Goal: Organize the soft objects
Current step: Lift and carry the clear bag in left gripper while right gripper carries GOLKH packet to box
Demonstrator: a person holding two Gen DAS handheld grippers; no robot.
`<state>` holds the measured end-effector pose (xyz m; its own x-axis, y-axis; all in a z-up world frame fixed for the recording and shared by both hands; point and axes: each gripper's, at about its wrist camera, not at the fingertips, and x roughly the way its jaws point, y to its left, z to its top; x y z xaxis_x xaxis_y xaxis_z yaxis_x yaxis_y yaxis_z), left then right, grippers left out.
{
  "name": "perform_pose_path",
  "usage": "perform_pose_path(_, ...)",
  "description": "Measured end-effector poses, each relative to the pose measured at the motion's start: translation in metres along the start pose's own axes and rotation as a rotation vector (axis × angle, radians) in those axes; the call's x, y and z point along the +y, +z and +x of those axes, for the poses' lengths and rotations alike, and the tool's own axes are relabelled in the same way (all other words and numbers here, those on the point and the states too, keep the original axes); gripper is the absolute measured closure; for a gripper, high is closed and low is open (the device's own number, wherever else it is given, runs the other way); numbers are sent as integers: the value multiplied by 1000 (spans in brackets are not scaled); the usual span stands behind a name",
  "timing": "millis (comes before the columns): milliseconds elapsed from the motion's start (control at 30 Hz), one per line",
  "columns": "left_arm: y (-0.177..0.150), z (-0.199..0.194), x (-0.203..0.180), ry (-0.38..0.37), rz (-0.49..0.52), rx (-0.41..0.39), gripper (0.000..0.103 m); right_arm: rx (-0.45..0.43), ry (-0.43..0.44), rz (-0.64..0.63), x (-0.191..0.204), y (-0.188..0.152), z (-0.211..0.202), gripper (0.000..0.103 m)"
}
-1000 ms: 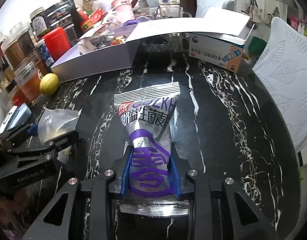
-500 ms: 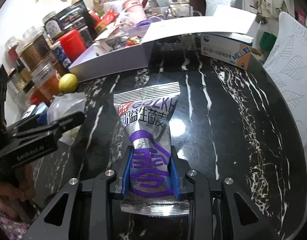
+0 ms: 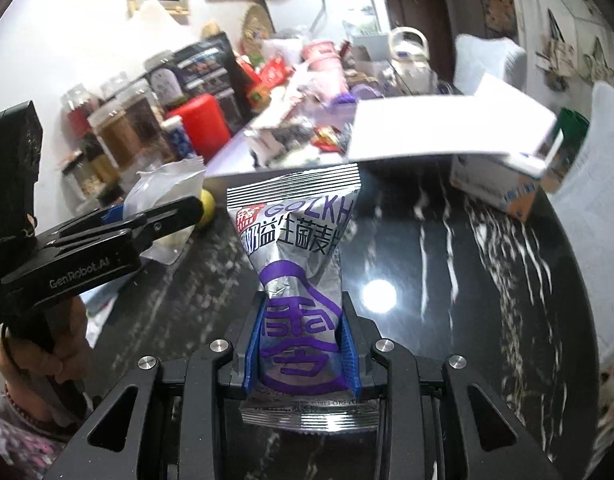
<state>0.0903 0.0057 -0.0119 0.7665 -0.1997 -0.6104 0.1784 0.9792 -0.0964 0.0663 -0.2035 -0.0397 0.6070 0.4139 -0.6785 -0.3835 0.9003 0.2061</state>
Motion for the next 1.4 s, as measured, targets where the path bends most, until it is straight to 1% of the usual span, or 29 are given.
perform_pose_path(200, 24, -18, 8, 9, -5, -90, 40, -52, 24, -53, 10, 22, -6, 70)
perform_pose_path(433, 53, -33, 17, 6, -17, -190, 40, -126, 49, -111, 21, 58, -18, 70)
perform_pose_path(700, 89, -35, 21, 14, 0, -276, 40, -193, 61, -147, 21, 104, -21, 70)
perform_pose_path(867, 113, -22, 23, 15, 1, -306, 40, -227, 66, -158, 16, 132, -14, 70)
perform_pose_path(1067, 141, 4, 27, 20, -3, -326, 40, -250, 71, -144, 6, 166, 3, 70)
perform_pose_path(1267, 168, 38, 37, 20, -17, -327, 40, -272, 74, -123, -8, 199, 26, 70)
perform_pose_path(1400, 178, 57, 44, 33, -24, -317, 40, -279, 66, -106, -17, 221, 45, 70)
